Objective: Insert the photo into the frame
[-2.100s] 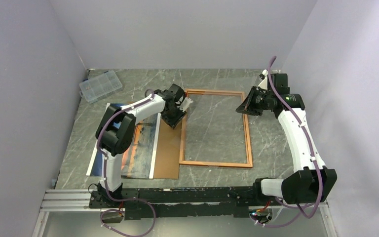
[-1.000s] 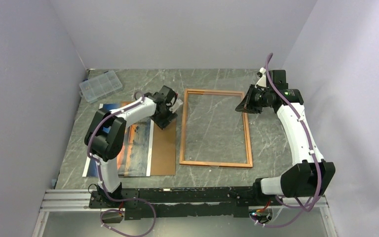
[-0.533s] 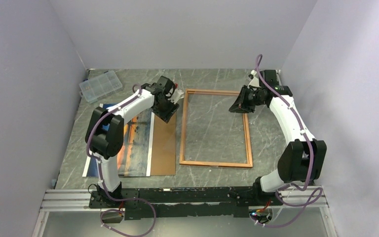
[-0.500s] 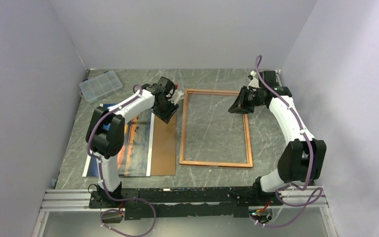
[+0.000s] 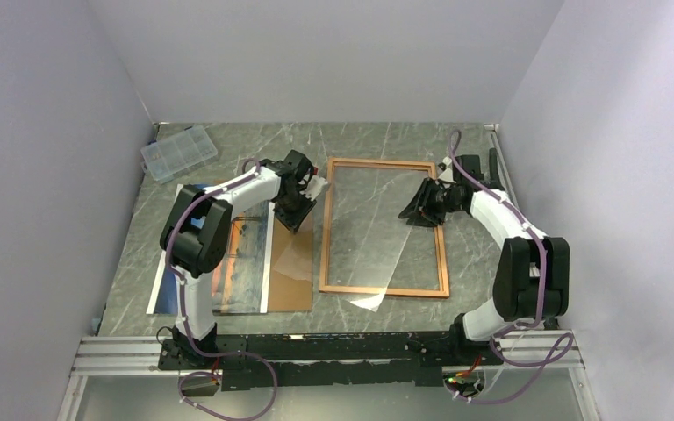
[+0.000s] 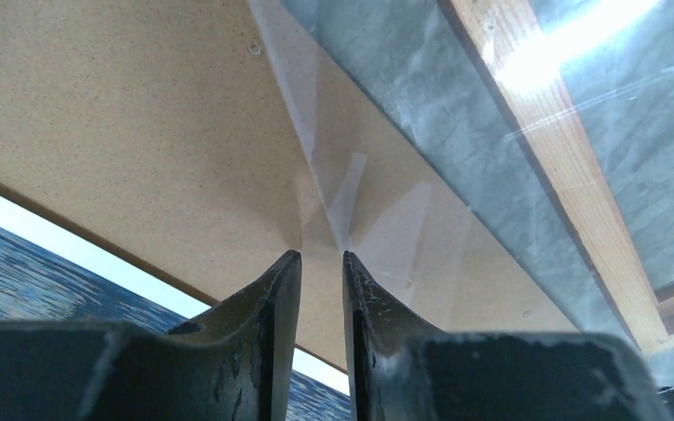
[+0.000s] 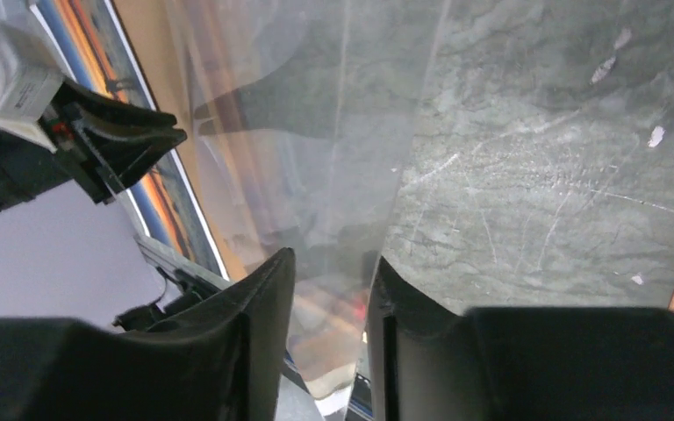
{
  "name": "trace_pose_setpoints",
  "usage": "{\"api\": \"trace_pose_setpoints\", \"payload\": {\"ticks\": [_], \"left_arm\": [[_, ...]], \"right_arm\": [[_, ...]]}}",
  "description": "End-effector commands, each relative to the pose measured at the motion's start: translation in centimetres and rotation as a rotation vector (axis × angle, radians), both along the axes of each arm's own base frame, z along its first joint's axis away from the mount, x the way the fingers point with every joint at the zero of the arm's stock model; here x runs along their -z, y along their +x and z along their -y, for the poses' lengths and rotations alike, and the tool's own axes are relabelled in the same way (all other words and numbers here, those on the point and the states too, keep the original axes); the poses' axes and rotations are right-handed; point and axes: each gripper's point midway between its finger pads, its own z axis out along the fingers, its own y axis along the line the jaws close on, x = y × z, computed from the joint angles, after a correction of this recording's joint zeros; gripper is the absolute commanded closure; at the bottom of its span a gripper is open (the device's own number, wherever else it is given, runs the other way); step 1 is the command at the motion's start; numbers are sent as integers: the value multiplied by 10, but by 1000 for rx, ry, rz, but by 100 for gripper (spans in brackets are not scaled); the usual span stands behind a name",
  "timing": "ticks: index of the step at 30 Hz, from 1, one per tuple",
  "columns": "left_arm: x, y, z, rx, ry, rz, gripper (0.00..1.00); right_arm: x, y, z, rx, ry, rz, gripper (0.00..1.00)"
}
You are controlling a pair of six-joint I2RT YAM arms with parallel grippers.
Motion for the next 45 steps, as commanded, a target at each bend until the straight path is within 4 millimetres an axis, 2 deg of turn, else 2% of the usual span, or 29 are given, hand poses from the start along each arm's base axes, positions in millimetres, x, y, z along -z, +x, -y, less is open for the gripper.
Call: {"api": "trace_pose_setpoints", "payload": {"ticks": [1, 3, 13, 20, 25, 33, 37, 39, 41, 42, 45], "left_arm": [[-1, -4, 9, 24, -35, -6, 71], [1, -6, 8, 24, -30, -12, 71], [8, -15, 5, 24, -16, -40, 75], [12, -20, 1, 21, 2, -52, 76], [10, -19, -1, 15, 10, -54, 76], [5, -21, 0, 0, 7, -65, 76], [1, -23, 3, -5, -6, -77, 77], [-1, -25, 4, -8, -12, -85, 77], [-2, -27, 5, -9, -18, -96, 77], [-4, -28, 5, -11, -21, -99, 77], [-9, -30, 8, -13, -38, -106, 77]], "right_arm": [[2, 10, -6, 69, 79, 52, 56], [12, 6, -7, 88, 94, 42, 48], [68, -26, -9, 211, 145, -82, 38], [88, -46, -1, 274, 106, -112, 36], [92, -56, -9, 277, 136, -128, 37], [77, -75, -43, 253, 157, -90, 42], [64, -70, -40, 291, 160, -30, 48], [54, -66, -37, 310, 161, 28, 50], [34, -56, -37, 325, 201, 137, 54], [20, -53, -37, 330, 226, 197, 57], [-5, -44, -34, 336, 234, 294, 70]]}}
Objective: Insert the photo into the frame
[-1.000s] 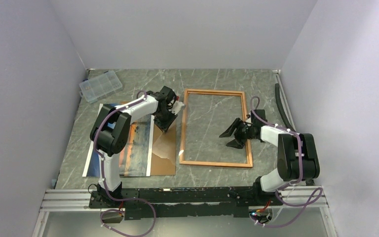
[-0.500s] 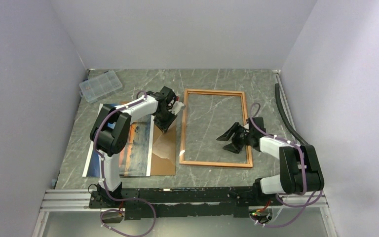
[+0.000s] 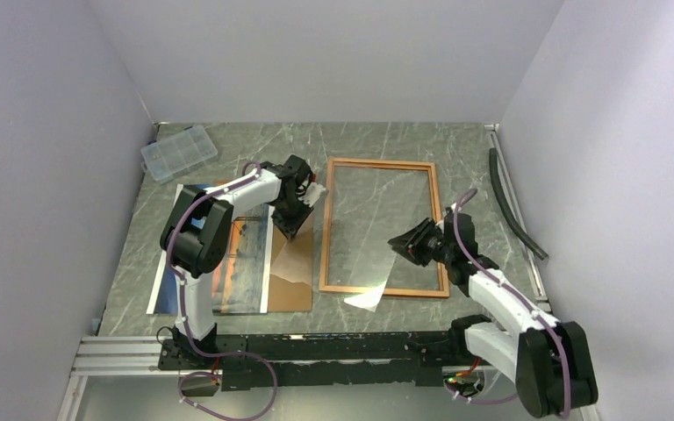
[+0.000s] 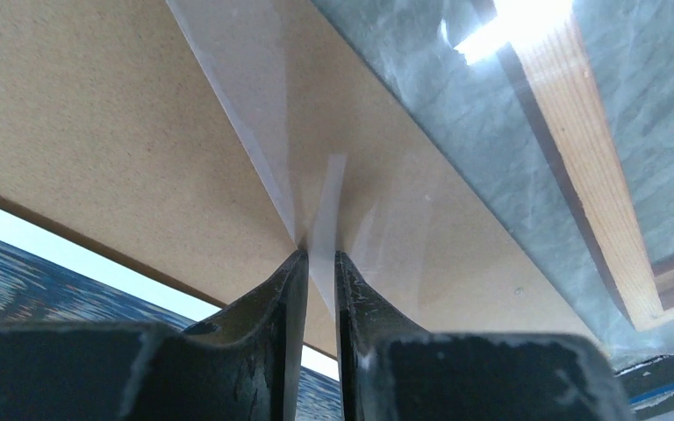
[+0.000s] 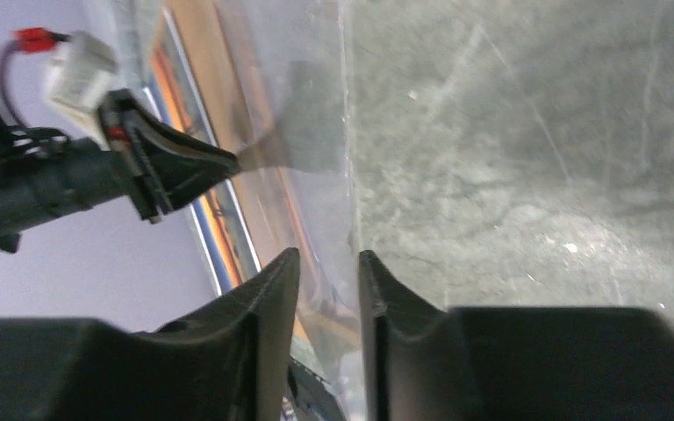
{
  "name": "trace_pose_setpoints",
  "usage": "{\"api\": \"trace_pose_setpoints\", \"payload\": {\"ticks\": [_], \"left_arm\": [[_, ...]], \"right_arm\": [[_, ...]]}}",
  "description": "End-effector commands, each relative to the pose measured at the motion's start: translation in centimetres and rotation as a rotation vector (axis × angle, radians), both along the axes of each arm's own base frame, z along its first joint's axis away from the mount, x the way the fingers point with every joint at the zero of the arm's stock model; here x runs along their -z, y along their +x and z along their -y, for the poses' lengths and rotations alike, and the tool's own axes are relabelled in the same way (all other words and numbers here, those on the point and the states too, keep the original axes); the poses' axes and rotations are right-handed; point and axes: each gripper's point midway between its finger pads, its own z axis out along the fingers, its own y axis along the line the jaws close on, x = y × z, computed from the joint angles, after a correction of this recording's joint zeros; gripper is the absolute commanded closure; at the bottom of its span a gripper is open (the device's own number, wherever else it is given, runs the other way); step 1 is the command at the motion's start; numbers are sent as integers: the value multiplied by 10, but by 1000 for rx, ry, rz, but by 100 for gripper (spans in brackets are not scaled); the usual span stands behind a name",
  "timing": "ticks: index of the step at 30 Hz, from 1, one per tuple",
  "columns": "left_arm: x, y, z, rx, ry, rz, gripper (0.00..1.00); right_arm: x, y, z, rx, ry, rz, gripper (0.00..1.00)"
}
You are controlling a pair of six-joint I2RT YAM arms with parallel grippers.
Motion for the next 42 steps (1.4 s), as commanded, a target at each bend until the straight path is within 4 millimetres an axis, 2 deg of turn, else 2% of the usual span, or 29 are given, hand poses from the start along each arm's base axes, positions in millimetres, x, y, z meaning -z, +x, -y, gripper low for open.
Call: {"api": "trace_pose_setpoints", "payload": {"ticks": [1, 4, 6, 11, 15, 16, 18, 22, 26, 28, 30, 32, 37, 42], "left_arm": [[-19, -11, 13, -9, -60, -39, 77], [-22, -15, 17, -16, -79, -63, 77], [-25, -15, 19, -20, -89, -67, 77], [-30, -17, 20, -18, -101, -70, 77], [-35, -19, 21, -16, -110, -69, 77], [-38, -19, 21, -16, -114, -65, 77], [-46, -17, 22, -15, -120, -53, 75], [-73, -1, 19, -42, -127, 25, 62], [-97, 21, 13, -102, -132, 107, 43], [-102, 28, 14, -120, -136, 130, 39], [-100, 33, 18, -132, -144, 132, 39], [-93, 35, 25, -142, -162, 110, 38], [-71, 36, 57, -134, -208, 55, 40], [-56, 41, 88, -92, -227, 65, 43]], "right_arm": [[-50, 28, 1, 43, 15, 202, 75], [-56, 32, -2, -17, -26, 195, 88], [-58, 34, -8, -63, -24, 191, 93], [-52, 33, -17, -121, 6, 157, 89], [-53, 41, -17, -133, -16, 166, 85], [-55, 44, -15, -137, -30, 171, 87], [-62, 50, -7, -153, -45, 181, 100], [-88, 61, 14, -196, -104, 218, 100], [-119, 66, 26, -284, -162, 236, 100], [-133, 65, 31, -298, -183, 241, 100], [-145, 63, 34, -296, -209, 257, 100], [-156, 62, 48, -256, -238, 271, 100], [-183, 55, 73, -170, -295, 308, 100], [-194, 48, 84, -127, -327, 315, 100]]}}
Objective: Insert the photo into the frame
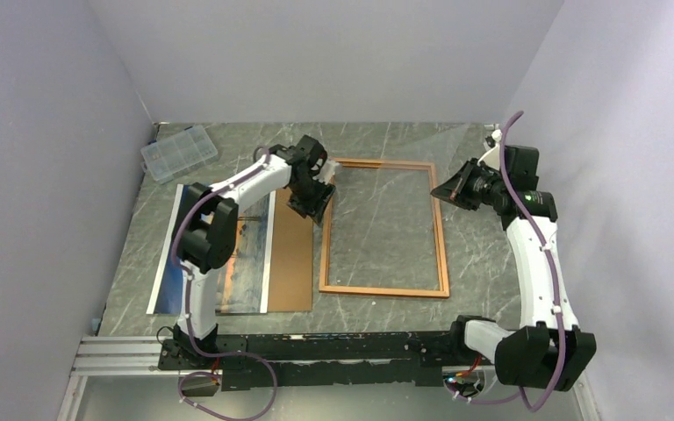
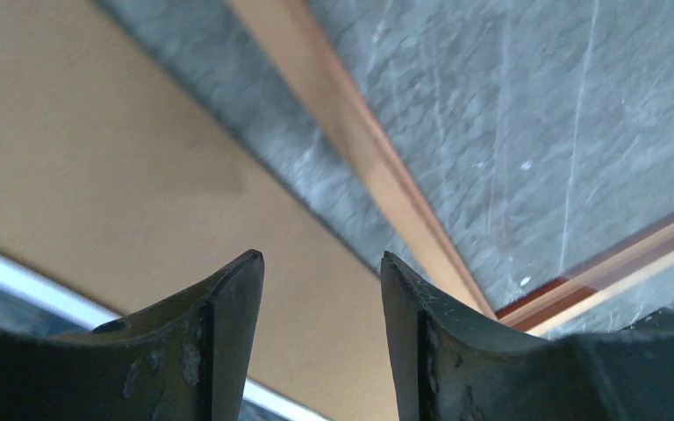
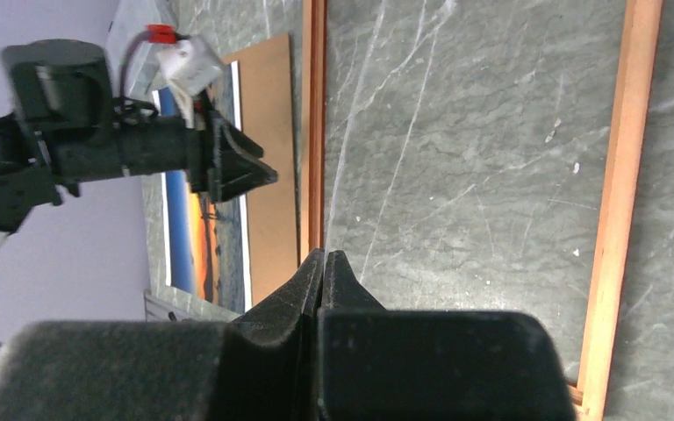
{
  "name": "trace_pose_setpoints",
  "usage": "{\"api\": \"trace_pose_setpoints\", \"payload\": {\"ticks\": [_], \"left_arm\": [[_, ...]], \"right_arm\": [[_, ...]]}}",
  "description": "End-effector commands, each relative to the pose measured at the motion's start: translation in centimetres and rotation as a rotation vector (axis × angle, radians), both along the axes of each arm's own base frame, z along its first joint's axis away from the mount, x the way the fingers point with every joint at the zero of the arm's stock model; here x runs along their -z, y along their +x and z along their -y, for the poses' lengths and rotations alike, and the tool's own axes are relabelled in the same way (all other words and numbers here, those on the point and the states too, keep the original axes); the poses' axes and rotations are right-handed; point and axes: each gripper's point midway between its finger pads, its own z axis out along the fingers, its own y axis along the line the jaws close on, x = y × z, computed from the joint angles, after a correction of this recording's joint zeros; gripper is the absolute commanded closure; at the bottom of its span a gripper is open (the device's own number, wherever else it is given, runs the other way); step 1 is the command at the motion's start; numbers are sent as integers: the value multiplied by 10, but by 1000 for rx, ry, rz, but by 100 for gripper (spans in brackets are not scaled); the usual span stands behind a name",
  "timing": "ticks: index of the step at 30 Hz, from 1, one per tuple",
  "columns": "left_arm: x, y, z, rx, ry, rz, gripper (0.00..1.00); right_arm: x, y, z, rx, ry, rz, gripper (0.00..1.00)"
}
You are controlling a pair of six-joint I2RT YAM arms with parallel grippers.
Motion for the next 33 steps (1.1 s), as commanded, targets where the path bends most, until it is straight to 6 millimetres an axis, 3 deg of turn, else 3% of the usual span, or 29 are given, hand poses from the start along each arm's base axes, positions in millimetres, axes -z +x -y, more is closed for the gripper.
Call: {"api": "trace_pose_setpoints", "payload": {"ticks": [1, 7, 13, 20, 33], "left_arm": [[0, 9, 41, 32, -73, 39, 44], [19, 8, 55, 62, -55, 23, 55], [44, 4, 46, 85, 28, 36, 65], [64, -2, 10, 110, 186, 59, 76], [77, -36, -63, 62, 335, 22, 79]], "right_arm": [[-27, -7, 9, 19, -50, 78, 100], [-20, -12, 6, 2, -38, 60, 100], [-13, -14, -3, -32, 14, 50, 100], [-8, -17, -14, -62, 42, 43, 100], [3, -15, -68, -176, 57, 27, 100]]}}
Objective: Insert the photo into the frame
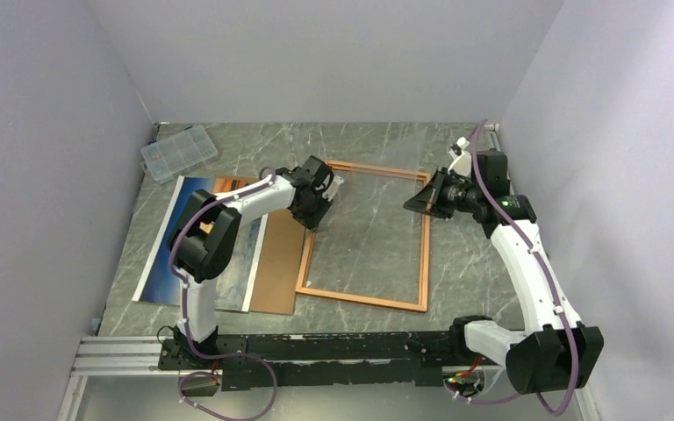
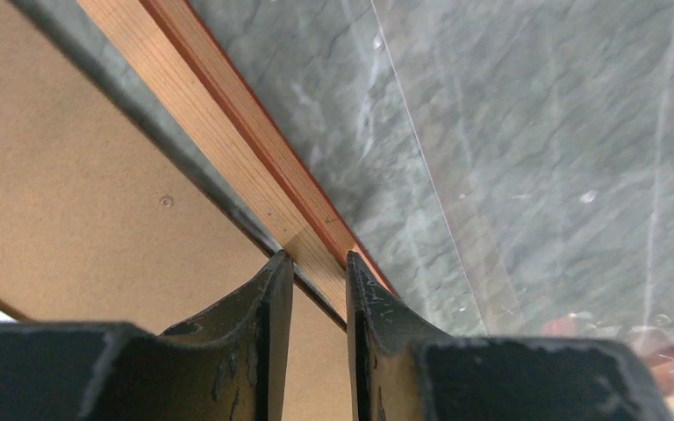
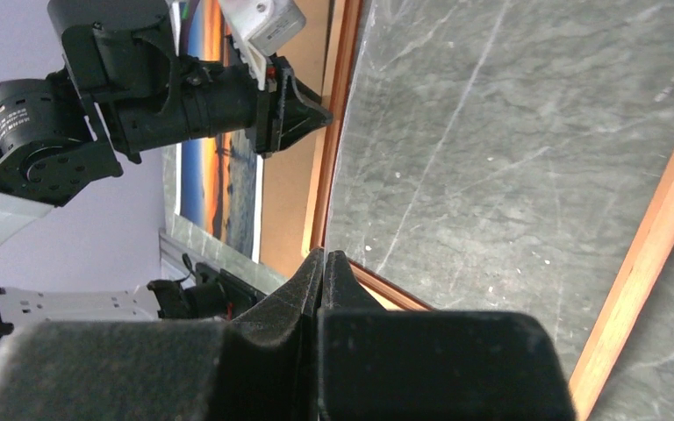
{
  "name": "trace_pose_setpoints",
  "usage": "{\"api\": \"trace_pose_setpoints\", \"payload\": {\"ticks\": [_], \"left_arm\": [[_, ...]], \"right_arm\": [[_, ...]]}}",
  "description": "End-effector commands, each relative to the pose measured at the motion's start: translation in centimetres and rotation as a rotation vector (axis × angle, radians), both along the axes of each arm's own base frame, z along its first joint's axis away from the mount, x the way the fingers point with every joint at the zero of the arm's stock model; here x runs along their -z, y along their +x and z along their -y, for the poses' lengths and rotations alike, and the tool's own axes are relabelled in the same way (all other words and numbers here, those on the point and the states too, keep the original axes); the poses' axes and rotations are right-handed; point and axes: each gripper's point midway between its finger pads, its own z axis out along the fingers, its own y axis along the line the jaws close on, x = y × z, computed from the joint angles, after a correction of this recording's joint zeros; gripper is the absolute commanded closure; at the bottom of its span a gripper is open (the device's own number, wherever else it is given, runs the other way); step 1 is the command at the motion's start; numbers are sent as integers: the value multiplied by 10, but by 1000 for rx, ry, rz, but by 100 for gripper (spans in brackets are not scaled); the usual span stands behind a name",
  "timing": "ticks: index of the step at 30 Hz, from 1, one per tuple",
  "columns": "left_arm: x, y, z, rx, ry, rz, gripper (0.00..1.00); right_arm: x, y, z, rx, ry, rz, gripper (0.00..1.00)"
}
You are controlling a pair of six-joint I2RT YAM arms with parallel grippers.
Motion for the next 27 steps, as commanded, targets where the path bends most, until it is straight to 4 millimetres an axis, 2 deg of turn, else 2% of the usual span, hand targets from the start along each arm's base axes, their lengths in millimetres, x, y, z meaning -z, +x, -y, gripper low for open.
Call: {"api": "trace_pose_setpoints", "payload": {"ticks": [1, 7, 10, 13, 19, 27], "left_arm": [[34, -30, -75, -24, 243, -115, 79], [37, -38, -102, -100, 247, -156, 79], [35, -38, -107, -121, 223, -167, 79], [27, -39, -93, -107, 147, -181, 77], [0, -41, -47, -63, -82, -246, 73], [-12, -53, -27, -34, -211, -329, 72]], "right_arm": [[-4, 12, -20, -28, 19, 48, 100], [10, 16, -47, -75, 38, 25, 100], [13, 16, -53, -86, 37, 18, 100], [8, 18, -51, -74, 21, 29, 100], [1, 14, -43, -62, -22, 39, 100], [-7, 3, -36, -44, -24, 48, 100]]}}
